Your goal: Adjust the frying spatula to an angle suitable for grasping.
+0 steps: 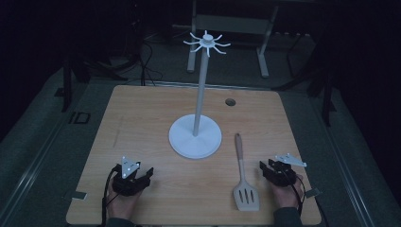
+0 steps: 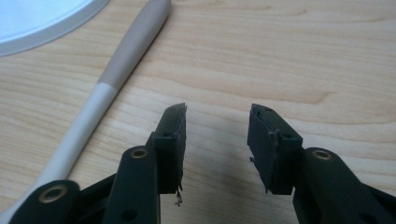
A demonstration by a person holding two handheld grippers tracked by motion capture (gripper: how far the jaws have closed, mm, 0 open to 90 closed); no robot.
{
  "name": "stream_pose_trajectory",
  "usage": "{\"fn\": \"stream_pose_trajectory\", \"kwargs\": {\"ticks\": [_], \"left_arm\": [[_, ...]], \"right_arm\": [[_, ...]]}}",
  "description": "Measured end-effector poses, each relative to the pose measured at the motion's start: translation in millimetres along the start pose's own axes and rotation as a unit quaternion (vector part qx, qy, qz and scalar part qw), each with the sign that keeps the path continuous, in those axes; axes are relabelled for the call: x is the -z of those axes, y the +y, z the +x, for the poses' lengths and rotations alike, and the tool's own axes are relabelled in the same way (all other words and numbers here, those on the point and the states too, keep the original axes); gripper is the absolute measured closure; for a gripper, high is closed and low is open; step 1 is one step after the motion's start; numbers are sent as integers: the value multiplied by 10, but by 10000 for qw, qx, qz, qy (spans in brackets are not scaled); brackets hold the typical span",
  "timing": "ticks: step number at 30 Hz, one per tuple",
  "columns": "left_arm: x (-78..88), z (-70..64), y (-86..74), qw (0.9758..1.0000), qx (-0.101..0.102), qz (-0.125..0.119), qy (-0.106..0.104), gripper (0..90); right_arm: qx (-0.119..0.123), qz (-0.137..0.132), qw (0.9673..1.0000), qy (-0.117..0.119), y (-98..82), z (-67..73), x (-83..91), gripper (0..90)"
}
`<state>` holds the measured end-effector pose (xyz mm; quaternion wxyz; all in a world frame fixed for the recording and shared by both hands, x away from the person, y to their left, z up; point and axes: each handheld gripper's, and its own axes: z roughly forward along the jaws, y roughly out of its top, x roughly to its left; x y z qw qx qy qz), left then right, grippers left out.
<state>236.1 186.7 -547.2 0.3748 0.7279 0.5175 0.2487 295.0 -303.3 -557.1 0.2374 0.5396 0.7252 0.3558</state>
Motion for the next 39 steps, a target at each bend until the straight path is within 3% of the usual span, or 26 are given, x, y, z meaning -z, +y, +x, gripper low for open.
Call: {"fn": "stream_pose_trajectory", "kwargs": {"ticks": [2,6,16,22,29,32,39], "left_arm": [[11,6,0,10000,31,-43,3,443],[17,19,-4,10000,31,-43,29,443],[36,44,-11,9998,105,-111,98,443],[32,41,-11,9998,107,-95,103,440],[26,45,-12,9999,106,-70,85,438],[-2,40,-17,9999,102,48,83,435],[2,36,-14,9999,75,40,86,435]], "right_arm": [[204,22,9997,-92,17,63,20,628],[281,9,9994,-202,69,171,63,629],[158,-19,9997,-169,256,283,168,682],[173,222,9996,-29,305,368,74,735],[205,462,9981,350,402,475,-47,753],[170,635,9965,520,469,509,-121,738],[209,1092,9925,508,548,587,-348,701]]}}
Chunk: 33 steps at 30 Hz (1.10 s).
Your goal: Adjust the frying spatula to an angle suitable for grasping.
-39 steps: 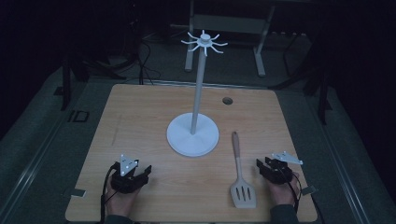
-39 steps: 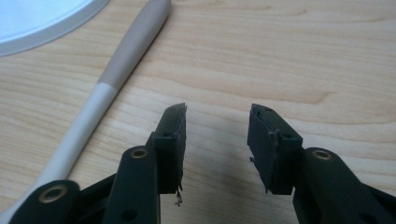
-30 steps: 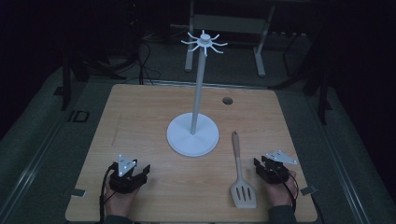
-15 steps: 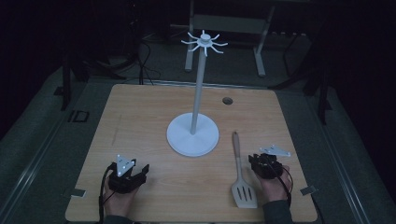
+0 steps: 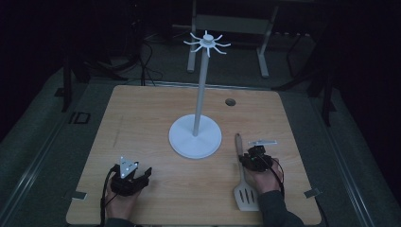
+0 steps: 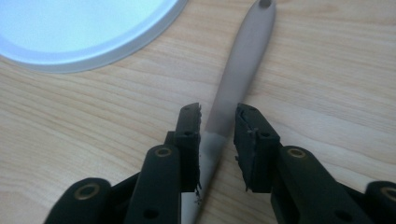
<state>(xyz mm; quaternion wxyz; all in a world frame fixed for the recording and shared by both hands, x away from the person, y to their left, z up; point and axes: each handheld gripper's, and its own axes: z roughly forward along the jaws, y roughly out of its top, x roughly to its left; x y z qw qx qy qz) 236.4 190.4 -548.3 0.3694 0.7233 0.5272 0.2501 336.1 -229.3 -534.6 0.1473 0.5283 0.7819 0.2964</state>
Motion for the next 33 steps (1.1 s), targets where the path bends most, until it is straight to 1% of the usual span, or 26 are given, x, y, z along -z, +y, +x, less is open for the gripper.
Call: {"fn": "stream_pose_trajectory", "kwargs": {"ticks": [3,4,6,8,9,14,17,19,21,23,24,25,26,28,29,30,31,32,33], "left_arm": [[-2,6,0,10000,12,21,-3,435],[-1,6,0,10000,11,19,2,435],[-2,4,1,10000,4,19,2,435],[-5,2,0,10000,7,28,-2,435],[-5,3,2,10000,4,29,-2,435],[0,7,2,10000,11,14,5,435],[-11,7,-1,10000,29,39,15,435],[-12,6,0,10000,25,44,11,435],[-7,4,1,10000,29,32,15,435],[-8,6,0,10000,41,30,17,435],[-10,6,0,10000,40,30,20,435],[-11,7,1,10000,28,42,17,435],[-14,4,1,10000,26,53,15,435],[-20,-4,3,10000,8,62,19,435],[-20,-5,4,10000,-10,70,14,435],[-21,-8,4,10000,-8,66,15,435],[-23,-9,3,10000,-6,63,17,435],[-25,-7,3,10000,-8,71,14,435],[-25,-6,3,10000,-7,71,11,435]], "right_arm": [[-9,133,9999,-24,16,37,-79,674],[2,169,9998,-108,21,48,-102,673],[1,235,9995,-188,27,49,-127,679],[63,372,9989,-290,21,50,-166,663],[92,355,9988,-309,14,50,-174,664],[62,353,9989,-309,24,50,-172,700],[170,349,9989,-259,29,70,-168,727],[339,319,9985,-275,43,97,-155,737],[484,273,9982,-229,55,123,-132,747],[582,223,9978,-205,63,147,-104,753],[633,195,9977,-110,68,161,-89,754],[729,135,9972,65,75,179,-74,756],[794,118,9967,155,85,201,-68,758],[949,103,9951,238,108,250,-67,762],[1075,85,9936,332,124,290,-67,764],[1131,74,9928,395,134,319,-65,767],[1229,63,9911,501,148,361,-65,770],[1290,68,9901,553,156,383,-68,773],[1419,87,9880,607,169,416,-76,774]]}}
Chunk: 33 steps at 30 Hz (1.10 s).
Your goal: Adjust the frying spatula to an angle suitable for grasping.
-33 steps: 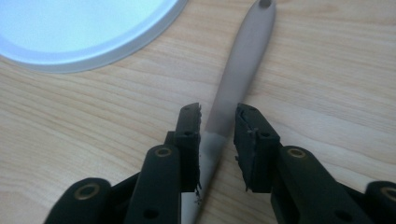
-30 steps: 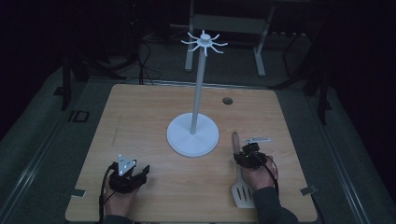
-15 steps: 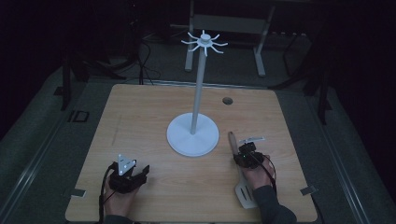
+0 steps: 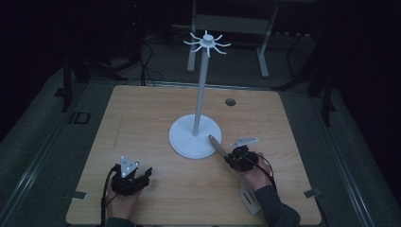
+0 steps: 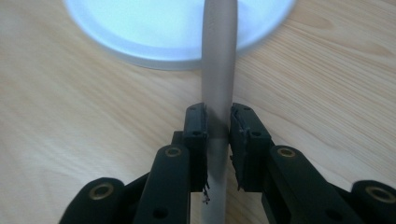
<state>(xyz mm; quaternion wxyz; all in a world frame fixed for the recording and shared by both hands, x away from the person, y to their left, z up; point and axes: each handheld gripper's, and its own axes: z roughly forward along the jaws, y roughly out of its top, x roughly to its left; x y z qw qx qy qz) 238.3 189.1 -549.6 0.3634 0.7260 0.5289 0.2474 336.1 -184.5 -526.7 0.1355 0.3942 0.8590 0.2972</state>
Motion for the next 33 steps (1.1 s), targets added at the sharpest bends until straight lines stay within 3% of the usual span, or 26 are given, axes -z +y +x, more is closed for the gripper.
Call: {"fn": "stream_pose_trajectory", "kwargs": {"ticks": [3,7,13,25,33], "left_arm": [[5,3,0,10000,3,-7,-5,435],[2,1,0,10000,0,-4,-5,435],[-8,-11,2,10000,-21,17,-2,435],[-8,-16,2,10000,-36,19,-1,435],[-6,-13,3,10000,-33,18,-9,435]], "right_arm": [[178,103,9998,28,33,45,-37,788],[126,99,9998,126,46,5,-41,836],[74,251,9992,300,50,-76,-52,750],[345,518,9978,237,37,-61,-99,660],[301,789,9962,227,67,-92,-231,673]]}}
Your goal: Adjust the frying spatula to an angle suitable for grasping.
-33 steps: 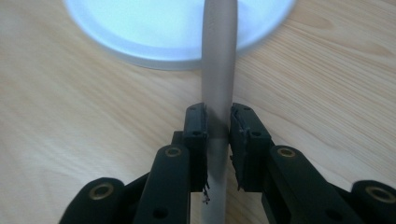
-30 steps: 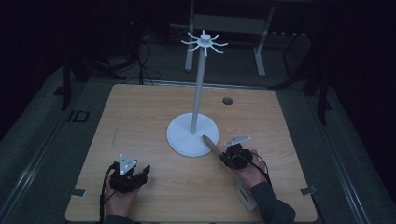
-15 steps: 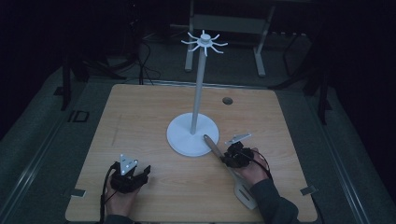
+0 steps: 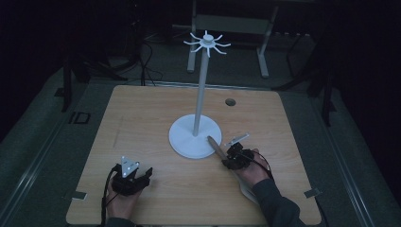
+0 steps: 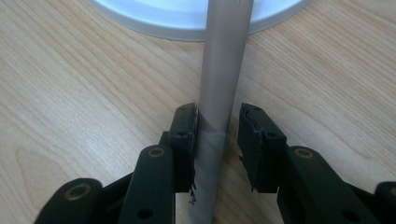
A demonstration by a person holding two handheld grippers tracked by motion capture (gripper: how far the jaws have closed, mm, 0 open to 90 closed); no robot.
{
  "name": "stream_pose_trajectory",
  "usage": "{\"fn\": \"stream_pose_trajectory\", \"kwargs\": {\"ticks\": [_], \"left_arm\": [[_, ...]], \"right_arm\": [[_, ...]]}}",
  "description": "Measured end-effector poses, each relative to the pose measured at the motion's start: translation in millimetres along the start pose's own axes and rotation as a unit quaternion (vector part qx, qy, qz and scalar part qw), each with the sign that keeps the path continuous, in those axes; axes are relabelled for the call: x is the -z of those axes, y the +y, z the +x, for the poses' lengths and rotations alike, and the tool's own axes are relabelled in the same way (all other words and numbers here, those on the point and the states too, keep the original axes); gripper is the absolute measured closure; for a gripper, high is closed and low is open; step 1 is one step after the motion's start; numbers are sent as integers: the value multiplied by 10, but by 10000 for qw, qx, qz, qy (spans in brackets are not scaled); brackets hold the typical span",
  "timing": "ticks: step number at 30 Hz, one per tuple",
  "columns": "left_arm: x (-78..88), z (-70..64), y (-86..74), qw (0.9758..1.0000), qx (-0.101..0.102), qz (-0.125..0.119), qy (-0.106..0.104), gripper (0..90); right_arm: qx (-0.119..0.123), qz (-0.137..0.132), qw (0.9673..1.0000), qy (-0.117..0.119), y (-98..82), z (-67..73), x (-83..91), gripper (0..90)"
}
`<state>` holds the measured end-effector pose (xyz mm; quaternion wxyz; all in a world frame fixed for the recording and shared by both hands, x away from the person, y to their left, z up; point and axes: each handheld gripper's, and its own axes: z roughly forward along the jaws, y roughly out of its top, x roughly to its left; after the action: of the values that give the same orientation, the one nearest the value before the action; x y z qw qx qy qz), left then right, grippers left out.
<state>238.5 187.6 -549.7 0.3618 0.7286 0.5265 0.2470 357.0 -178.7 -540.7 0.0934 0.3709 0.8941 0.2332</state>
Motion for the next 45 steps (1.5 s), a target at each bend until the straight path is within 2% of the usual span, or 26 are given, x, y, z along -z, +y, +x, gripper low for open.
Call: {"fn": "stream_pose_trajectory", "kwargs": {"ticks": [2,5,8,11,17,27,31,35,45], "left_arm": [[-1,0,0,10000,-1,1,5,435],[-4,-3,1,10000,-6,0,1,435],[-5,-7,1,10000,-13,4,1,435],[-9,-7,2,10000,-20,17,3,435],[-3,-6,1,10000,-5,5,1,435],[5,4,-2,10000,12,-19,15,435],[6,8,-4,10000,21,-24,27,435],[0,11,-2,10000,20,-23,26,435],[-3,7,4,10000,3,-13,23,434]], "right_arm": [[41,6,10000,29,19,14,-17,715],[142,78,9999,22,52,46,-27,720],[159,40,9998,61,70,63,-43,722],[269,55,9996,-21,89,97,-55,723],[318,25,9994,-105,125,151,-76,744],[402,-339,9983,-255,102,216,-36,746],[397,-515,9978,-109,119,223,43,746],[494,-663,9965,-147,137,254,99,745],[532,-1048,9929,-186,150,312,202,745]]}}
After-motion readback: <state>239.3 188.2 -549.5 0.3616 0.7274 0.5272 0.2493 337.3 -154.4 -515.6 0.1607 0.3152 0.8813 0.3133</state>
